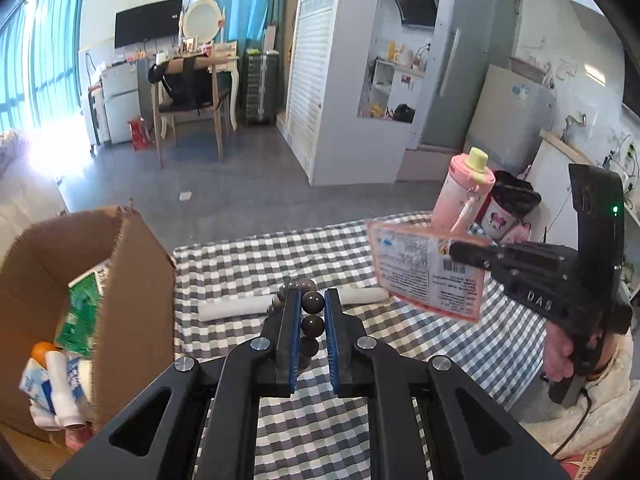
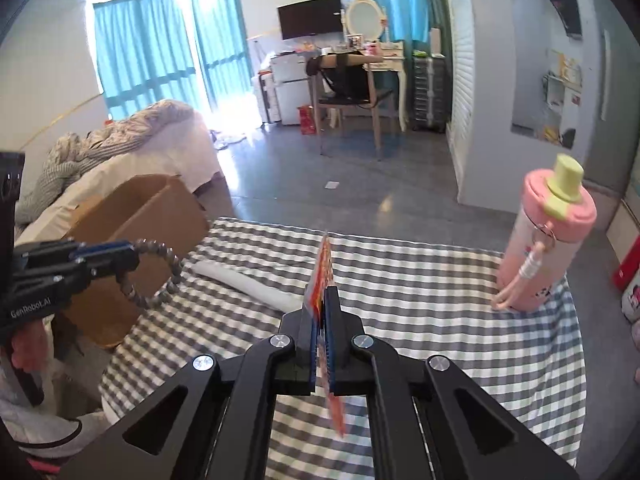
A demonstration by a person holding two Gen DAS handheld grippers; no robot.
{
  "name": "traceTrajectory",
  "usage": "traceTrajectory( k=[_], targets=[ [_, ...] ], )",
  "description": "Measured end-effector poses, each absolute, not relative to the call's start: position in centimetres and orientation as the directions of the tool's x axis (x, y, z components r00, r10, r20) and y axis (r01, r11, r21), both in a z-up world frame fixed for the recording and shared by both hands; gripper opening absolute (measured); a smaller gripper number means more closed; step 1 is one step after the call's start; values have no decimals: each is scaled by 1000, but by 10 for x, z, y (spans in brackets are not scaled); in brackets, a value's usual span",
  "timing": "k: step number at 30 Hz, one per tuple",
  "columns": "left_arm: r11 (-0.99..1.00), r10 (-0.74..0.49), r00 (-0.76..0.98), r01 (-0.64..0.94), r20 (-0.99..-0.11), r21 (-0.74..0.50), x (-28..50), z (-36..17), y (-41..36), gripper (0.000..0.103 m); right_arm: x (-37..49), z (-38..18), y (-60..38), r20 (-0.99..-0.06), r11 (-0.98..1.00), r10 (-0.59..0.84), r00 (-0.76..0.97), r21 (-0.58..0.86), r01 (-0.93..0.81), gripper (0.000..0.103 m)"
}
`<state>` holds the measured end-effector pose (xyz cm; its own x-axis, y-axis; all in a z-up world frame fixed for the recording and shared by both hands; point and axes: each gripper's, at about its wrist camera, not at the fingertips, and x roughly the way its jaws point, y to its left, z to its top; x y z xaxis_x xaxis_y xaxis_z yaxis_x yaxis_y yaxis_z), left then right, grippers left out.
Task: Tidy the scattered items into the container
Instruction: 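Carry the bracelet and heat-pad packet into the cardboard box and release both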
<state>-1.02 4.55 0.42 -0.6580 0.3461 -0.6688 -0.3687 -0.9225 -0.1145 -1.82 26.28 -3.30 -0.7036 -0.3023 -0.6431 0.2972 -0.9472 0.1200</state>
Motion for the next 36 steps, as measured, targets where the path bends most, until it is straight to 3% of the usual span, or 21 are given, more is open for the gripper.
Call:
traceTrajectory(
  k=[6, 12, 20, 25, 30, 36],
  targets=[
    [-922, 357, -700, -372, -619, -111, 2, 26, 31, 11, -9, -14, 242, -617, -934, -334, -713, 114, 339, 3],
    [-935, 335, -771, -341, -541, -93, 8, 62, -1, 11, 3, 31, 207, -530, -887, -433, -729, 108, 449, 2],
    [-976, 209, -869, -213, -448, -42, 30, 105, -69, 11, 12, 85, 114, -412, -765, -601, -684, 48, 643, 2],
    [-993, 114, -891, -111, -440, -32, 39, 109, -113, 11, 2, 92, 46, -404, -680, -678, -615, 26, 733, 2],
    [-1000, 17, -868, -5, -497, -25, 33, 90, -151, 11, -12, 78, -16, -452, -615, -713, -536, 38, 787, 2],
    [-993, -43, -750, 104, -660, -53, -1, 30, -184, 11, -30, 25, -70, -581, -584, -680, -447, 59, 810, 2]
  ],
)
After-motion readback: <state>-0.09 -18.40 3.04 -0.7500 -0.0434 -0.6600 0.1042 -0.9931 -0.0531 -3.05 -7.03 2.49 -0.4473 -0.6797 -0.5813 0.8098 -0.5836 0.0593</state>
